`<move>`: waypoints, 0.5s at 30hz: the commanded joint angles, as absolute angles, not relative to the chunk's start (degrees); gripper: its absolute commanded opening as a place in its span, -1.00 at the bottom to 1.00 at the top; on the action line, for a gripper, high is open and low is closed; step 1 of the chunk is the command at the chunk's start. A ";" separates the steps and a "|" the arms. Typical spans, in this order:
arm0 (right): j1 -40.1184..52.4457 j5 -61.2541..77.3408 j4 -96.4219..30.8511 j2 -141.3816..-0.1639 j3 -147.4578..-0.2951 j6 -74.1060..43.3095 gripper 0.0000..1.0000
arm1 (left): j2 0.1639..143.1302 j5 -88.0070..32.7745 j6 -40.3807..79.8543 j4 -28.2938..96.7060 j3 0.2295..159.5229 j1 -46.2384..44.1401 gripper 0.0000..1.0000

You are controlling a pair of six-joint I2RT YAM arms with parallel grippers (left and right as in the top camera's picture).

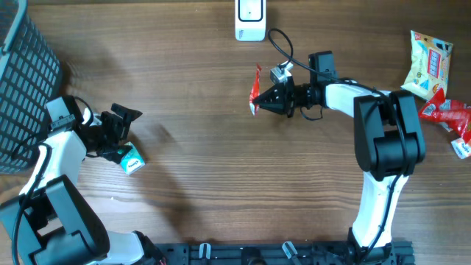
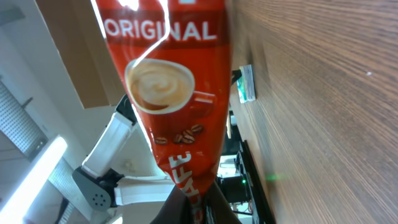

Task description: Scan the item barcode

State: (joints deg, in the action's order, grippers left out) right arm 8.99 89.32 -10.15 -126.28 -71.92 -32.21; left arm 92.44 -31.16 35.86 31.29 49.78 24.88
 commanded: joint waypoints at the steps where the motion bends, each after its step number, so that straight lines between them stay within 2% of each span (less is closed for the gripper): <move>1: 11.64 89.32 -9.89 -127.07 -71.88 -30.39 -0.49 | 91.83 -30.30 34.74 31.29 49.93 25.15 1.00; 3: 12.82 87.83 -9.91 -127.07 -71.88 -30.89 -0.49 | 91.83 -30.30 34.74 31.29 49.93 25.15 1.00; 4: 13.10 87.11 -9.98 -127.07 -71.88 -31.53 -0.41 | 91.83 -30.30 34.74 31.29 49.93 25.15 1.00; 6: 13.45 85.95 -10.09 -127.07 -71.88 -32.42 0.15 | 91.83 -30.30 34.74 31.29 49.93 25.15 1.00; 7: 13.50 85.54 -10.07 -127.07 -71.88 -33.08 0.22 | 91.83 -30.30 34.74 31.29 49.93 25.15 1.00; 11: 13.32 84.36 -10.09 -126.52 -71.90 -33.98 0.43 | 91.83 -30.30 34.74 31.29 49.93 25.15 1.00; 15: 12.49 80.64 -10.07 -123.37 -72.01 -35.31 0.50 | 91.83 -30.28 34.74 31.29 49.93 25.15 1.00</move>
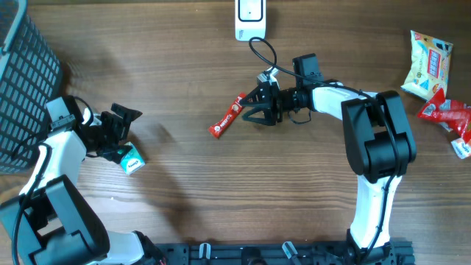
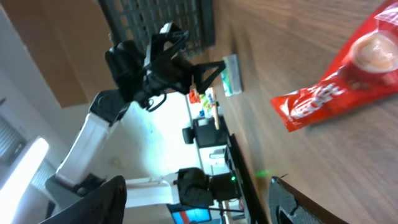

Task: Scan the item barcode
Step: 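Withdraw the open right gripper to the right side of the table, then reach the left gripper to the Nescafe stick and grasp it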

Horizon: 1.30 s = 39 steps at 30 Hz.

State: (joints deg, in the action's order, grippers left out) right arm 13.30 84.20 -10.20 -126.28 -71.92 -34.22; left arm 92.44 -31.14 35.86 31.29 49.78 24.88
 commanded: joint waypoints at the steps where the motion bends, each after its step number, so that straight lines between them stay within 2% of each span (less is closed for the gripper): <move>1: 12.01 78.87 -10.09 -121.86 -71.99 -35.81 0.53 | 91.83 -30.30 34.74 31.29 49.93 25.15 1.00; 5: 10.07 73.32 -10.31 -117.21 -71.99 -36.23 0.70 | 91.83 -30.30 34.74 31.29 49.93 25.15 1.00; 8: 8.08 71.05 -10.37 -114.39 -71.99 -37.06 0.92 | 91.83 -30.30 34.74 31.29 49.93 25.15 1.00; 12: 3.62 67.75 -11.70 -110.96 -71.99 -37.01 0.99 | 91.83 -30.30 34.72 31.29 49.93 25.15 1.00; 15: 1.91 55.70 -18.20 -108.77 -71.99 -33.19 0.99 | 91.83 -30.30 34.74 31.29 49.93 25.15 1.00; 20: 1.06 22.41 -32.42 -102.85 -71.99 -28.18 0.99 | 91.83 -30.30 34.74 31.29 49.93 25.15 1.00; 26: 1.04 -8.08 -39.70 -97.54 -71.99 -28.05 0.99 | 91.83 -32.95 36.23 31.44 49.93 25.15 1.00; 32: 1.04 -12.40 -39.92 -97.51 -71.99 -28.08 1.00 | 91.83 -52.27 24.18 30.96 49.93 20.29 1.00; 36: 1.06 -11.07 -39.72 -97.51 -71.99 -28.62 0.99 | 91.81 -52.47 23.29 30.70 50.37 11.62 0.99; 39: 1.06 -11.11 -39.70 -97.51 -71.99 -28.64 0.99 | 91.81 -46.70 22.63 31.53 53.04 3.38 0.99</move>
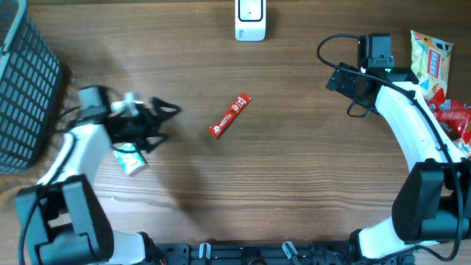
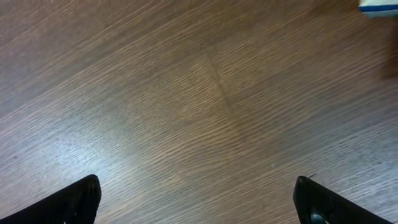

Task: Scan the item barcode
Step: 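Reach the left gripper to the Nescafe stick and grasp it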

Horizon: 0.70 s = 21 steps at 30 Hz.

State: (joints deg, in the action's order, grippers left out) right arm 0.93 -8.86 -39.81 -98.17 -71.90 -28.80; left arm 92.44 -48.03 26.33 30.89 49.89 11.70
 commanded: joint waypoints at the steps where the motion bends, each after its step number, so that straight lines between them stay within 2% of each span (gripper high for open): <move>1: 1.06 -11.11 -39.68 -97.51 -71.99 -28.64 0.99 | 91.81 -43.59 22.63 32.53 54.57 0.60 0.99; 4: 1.06 -11.09 -39.70 -97.51 -71.99 -28.62 0.99 | 91.81 -31.68 19.88 37.80 61.12 -7.99 0.99; 7: 1.06 -11.11 -39.68 -97.51 -71.99 -28.64 0.99 | 91.81 -13.37 17.04 42.50 68.01 -16.49 0.99; 11: 1.06 -11.11 -39.68 -97.51 -71.99 -28.64 0.99 | 92.07 1.21 4.69 38.65 69.47 -26.55 0.99; 16: 1.06 -11.11 -39.70 -97.51 -71.99 -28.64 1.00 | 95.94 4.43 -6.94 33.15 69.34 -33.58 0.99; 21: 1.06 -11.11 -39.70 -97.51 -71.99 -28.64 0.99 | 102.00 4.62 -8.60 31.46 69.34 -33.76 0.93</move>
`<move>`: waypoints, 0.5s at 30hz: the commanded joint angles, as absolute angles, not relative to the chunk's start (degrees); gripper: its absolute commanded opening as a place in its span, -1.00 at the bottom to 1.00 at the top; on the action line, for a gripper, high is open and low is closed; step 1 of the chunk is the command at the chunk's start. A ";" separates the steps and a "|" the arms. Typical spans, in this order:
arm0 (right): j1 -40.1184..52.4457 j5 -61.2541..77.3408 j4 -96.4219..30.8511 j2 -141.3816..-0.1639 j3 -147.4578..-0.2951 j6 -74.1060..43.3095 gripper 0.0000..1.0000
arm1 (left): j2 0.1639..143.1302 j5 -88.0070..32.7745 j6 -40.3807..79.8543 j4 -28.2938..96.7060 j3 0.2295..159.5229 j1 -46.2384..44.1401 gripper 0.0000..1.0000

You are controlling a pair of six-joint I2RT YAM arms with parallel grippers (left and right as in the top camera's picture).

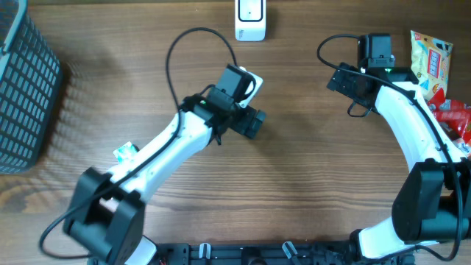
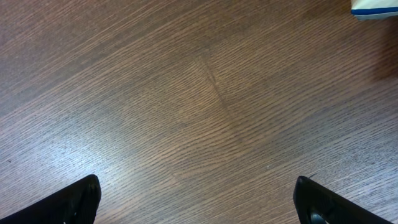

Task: Scan the item barcode
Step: 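Reach the left gripper to the Nescafe stick and grasp it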

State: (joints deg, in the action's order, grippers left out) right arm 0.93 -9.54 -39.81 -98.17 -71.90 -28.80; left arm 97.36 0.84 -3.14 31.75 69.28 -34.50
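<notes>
The red coffee sachet does not show in any view; my left arm [image 1: 184,136] stretches across the middle of the table and covers the spot where it would lie. My left gripper [image 1: 247,122] is at that arm's end, a dark block seen from above, with its fingers not made out. The white scanner [image 1: 249,19] stands at the far edge, centre. At the right, my right gripper [image 1: 343,79] hangs over bare wood, open and empty, and its black fingertips [image 2: 74,199] sit at the bottom corners of the right wrist view.
A dark mesh basket [image 1: 26,81] stands at the far left. A small green-and-white packet [image 1: 125,152] lies on the left. A yellow snack bag [image 1: 429,65] and a red packet [image 1: 447,114] lie at the right edge. A white-and-blue edge [image 2: 373,7] shows top right.
My left arm has gone from beside the green-and-white packet at the left to the middle of the table, over where the red sachet lay. The sachet no longer shows. The right arm has not moved.
My right gripper first held the red sachet upright below the scanner. Then the sachet lay flat on the wood with that gripper open beside it. Later the right arm was back at the right side, and now my left arm covers the sachet's place.
</notes>
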 commanded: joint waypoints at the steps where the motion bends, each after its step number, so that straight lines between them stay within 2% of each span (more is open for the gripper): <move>1: 1.06 -11.11 -39.68 -97.51 -71.99 -28.64 0.99 | 103.13 4.62 -8.60 31.51 69.34 -33.45 0.90; 7: 1.06 -11.11 -39.68 -97.51 -71.99 -28.62 1.00 | 106.61 4.60 -8.58 31.86 69.34 -32.12 0.57; 11: 1.06 -11.11 -39.68 -97.51 -71.99 -28.64 0.99 | 107.83 3.57 -7.16 32.05 69.34 -30.65 0.57; 15: 1.06 -11.11 -39.70 -97.51 -71.99 -28.62 1.00 | 109.54 -3.42 -6.85 33.93 69.34 -28.97 0.53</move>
